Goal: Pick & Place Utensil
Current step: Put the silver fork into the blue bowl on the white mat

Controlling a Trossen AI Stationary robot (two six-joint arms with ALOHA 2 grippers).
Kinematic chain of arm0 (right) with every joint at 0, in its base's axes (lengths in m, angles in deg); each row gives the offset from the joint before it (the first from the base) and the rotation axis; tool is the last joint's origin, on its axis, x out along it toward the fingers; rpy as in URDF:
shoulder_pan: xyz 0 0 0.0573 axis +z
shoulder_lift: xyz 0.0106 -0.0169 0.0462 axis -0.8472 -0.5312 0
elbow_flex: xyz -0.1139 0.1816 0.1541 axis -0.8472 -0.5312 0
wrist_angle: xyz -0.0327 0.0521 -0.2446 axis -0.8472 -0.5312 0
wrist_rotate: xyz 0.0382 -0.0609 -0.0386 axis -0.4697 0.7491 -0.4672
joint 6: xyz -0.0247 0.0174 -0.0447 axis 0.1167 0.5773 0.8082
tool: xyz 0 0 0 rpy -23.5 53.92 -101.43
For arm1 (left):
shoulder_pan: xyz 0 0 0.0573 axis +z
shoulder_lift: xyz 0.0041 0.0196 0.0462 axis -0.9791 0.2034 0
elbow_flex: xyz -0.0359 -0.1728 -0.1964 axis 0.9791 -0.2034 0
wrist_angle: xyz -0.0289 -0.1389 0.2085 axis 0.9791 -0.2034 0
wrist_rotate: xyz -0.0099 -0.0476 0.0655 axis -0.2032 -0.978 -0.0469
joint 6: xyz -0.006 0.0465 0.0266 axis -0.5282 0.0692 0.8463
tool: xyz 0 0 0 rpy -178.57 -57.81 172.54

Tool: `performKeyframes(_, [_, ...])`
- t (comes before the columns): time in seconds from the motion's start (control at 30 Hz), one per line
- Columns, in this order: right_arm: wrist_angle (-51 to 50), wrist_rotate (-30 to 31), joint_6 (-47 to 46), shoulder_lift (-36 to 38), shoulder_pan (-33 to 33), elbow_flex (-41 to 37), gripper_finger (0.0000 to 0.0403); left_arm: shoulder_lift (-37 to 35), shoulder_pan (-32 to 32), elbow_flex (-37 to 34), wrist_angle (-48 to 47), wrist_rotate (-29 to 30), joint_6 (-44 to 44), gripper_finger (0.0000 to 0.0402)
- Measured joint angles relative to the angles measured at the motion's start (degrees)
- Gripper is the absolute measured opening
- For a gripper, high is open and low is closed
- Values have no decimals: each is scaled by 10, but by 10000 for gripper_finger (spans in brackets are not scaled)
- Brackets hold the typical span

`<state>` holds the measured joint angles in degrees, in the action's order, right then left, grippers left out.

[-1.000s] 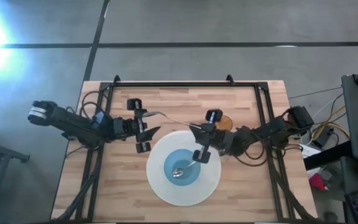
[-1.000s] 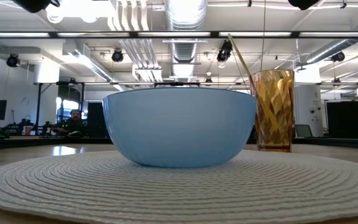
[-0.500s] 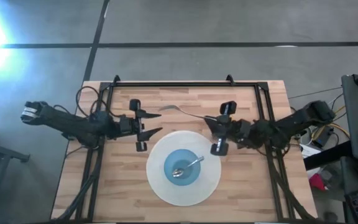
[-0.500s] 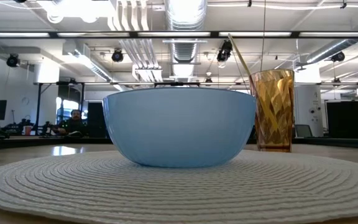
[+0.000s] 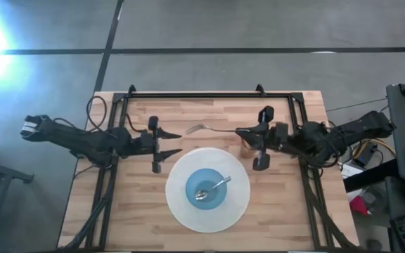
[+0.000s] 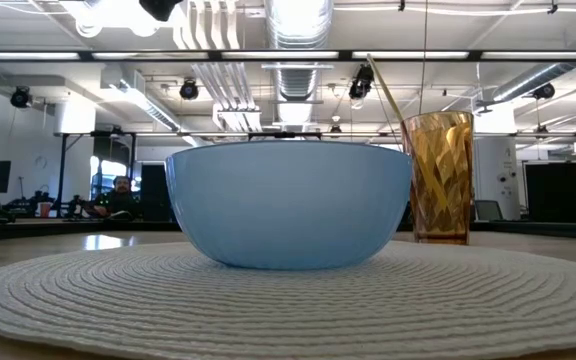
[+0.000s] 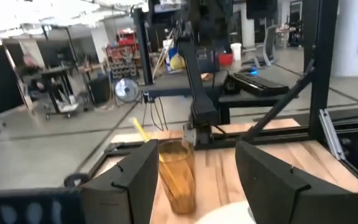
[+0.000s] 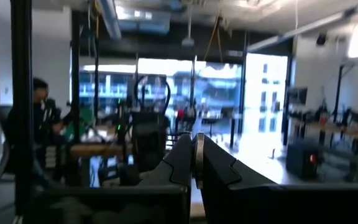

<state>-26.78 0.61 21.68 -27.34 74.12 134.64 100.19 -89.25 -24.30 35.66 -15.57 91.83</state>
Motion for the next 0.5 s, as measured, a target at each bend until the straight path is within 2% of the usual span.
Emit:
performKeyframes(0.2, [-165, 0, -56, 5, 0, 67, 8, -17, 0, 0, -62, 0, -39, 208])
performKeyframes(0.5, [-398, -6, -151, -34, 0, 177, 8, -33, 0, 0, -157, -1, -104, 209])
